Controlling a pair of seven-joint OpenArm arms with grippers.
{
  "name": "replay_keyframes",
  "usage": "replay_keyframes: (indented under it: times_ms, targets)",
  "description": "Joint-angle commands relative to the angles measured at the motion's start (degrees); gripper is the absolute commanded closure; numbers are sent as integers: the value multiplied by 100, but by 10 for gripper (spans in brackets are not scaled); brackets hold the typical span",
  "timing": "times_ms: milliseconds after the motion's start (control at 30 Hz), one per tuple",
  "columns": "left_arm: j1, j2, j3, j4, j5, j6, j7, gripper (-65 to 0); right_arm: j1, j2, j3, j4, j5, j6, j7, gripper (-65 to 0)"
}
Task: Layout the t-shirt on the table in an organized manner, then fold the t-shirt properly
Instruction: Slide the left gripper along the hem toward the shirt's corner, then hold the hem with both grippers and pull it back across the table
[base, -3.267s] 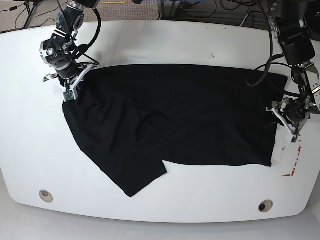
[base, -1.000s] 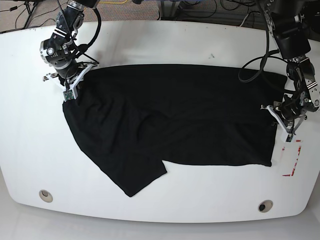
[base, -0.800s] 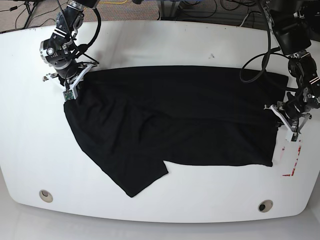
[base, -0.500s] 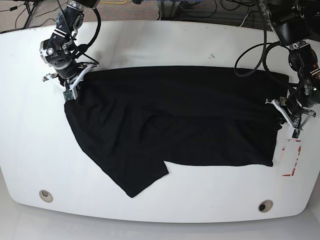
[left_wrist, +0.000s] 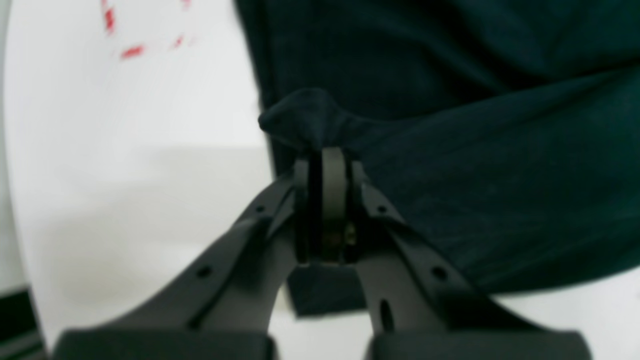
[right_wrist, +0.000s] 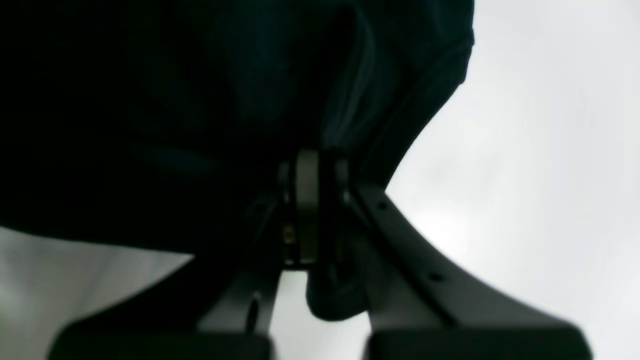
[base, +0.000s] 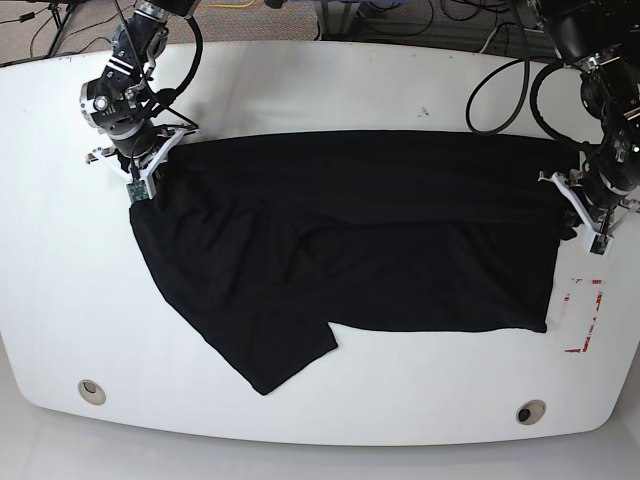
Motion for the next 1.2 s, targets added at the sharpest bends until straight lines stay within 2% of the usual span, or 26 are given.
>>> replay_keyframes:
  times_ms: [0, 333, 400, 467, 567, 667, 700, 733, 833, 933, 1167]
  targets:
    - [26, -116, -90, 121, 46, -180, -71, 0, 31, 52, 32, 192, 47, -16, 120, 0]
    - [273, -143, -108, 113, 46, -237, -71, 0, 31, 52, 6, 280, 47, -16, 120, -3]
    - [273, -143, -108, 113, 46, -237, -71, 0, 31, 52, 6, 368, 38, -16, 120, -29]
    - [273, -143, -108, 113, 46, -237, -71, 0, 22, 25, 6, 465, 11, -16, 111, -90]
    - [273, -143, -108, 104, 46, -237, -71, 0, -40, -150, 41, 623, -15, -16, 58, -238]
    - [273, -143, -99, 104, 46, -237, -71, 0, -145, -203, 50, 887, -15, -16, -30, -379]
    - [273, -143, -99, 104, 46, -237, -71, 0, -180, -203, 50, 939, -15, -16, -56, -401]
    - [273, -143, -90, 104, 46, -237, -71, 0, -268, -212, 32, 1071, 38, -16, -109, -463]
    - [273, -143, -81, 104, 46, -237, -71, 0, -347, -238, 6, 1282, 38, -16, -188, -550]
    - [273, -143, -64, 104, 46, -237, -71, 0, -356, -353, -3, 1309, 38, -16, -197, -579]
    - [273, -143, -64, 104, 46, -237, -71, 0, 119, -423, -91, 1098, 47, -16, -197, -575]
